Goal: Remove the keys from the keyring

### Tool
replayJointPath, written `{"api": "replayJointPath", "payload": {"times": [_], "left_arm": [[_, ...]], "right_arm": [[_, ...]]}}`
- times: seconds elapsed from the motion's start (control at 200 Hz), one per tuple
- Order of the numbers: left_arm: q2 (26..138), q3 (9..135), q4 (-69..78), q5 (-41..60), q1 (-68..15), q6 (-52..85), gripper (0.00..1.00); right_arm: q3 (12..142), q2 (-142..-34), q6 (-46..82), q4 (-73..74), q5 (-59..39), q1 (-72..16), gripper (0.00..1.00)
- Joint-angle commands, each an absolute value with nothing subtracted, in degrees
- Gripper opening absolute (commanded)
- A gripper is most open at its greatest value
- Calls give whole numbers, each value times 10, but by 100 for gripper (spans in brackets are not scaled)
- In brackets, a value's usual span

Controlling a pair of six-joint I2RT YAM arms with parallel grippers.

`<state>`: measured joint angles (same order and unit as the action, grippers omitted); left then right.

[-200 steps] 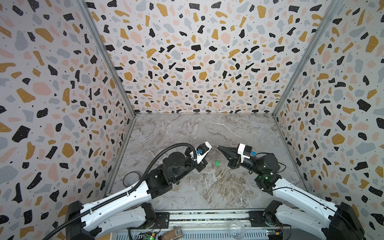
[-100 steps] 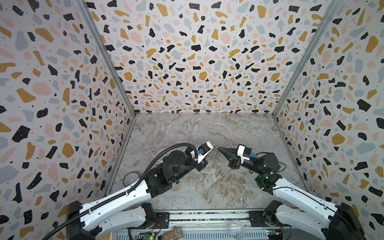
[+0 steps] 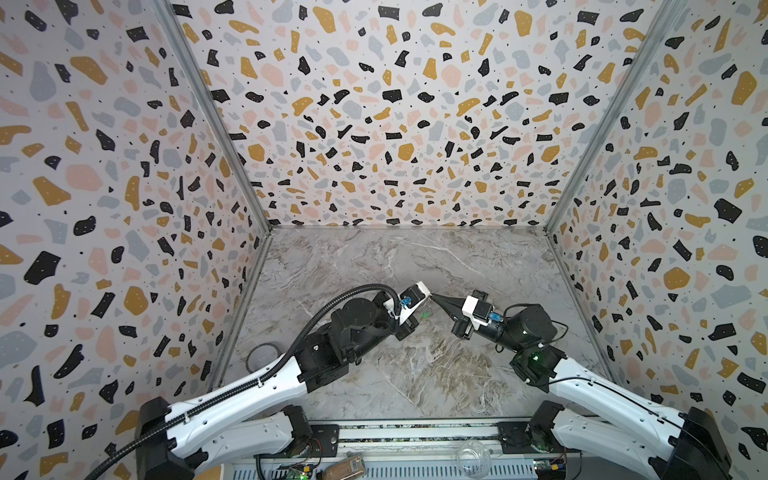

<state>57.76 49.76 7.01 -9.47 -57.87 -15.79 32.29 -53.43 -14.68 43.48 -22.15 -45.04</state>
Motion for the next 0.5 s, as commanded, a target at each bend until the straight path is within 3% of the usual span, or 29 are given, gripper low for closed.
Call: {"api": "replayJointPath", "payload": {"times": [0.0, 0.496], "left_arm": [[576, 520, 76, -106, -577, -163, 0], [582, 512, 77, -134, -577, -154, 0]], "right_arm": [[340, -518, -171, 442, -188, -459, 0], [329, -511, -262, 455, -34, -529, 0]]}}
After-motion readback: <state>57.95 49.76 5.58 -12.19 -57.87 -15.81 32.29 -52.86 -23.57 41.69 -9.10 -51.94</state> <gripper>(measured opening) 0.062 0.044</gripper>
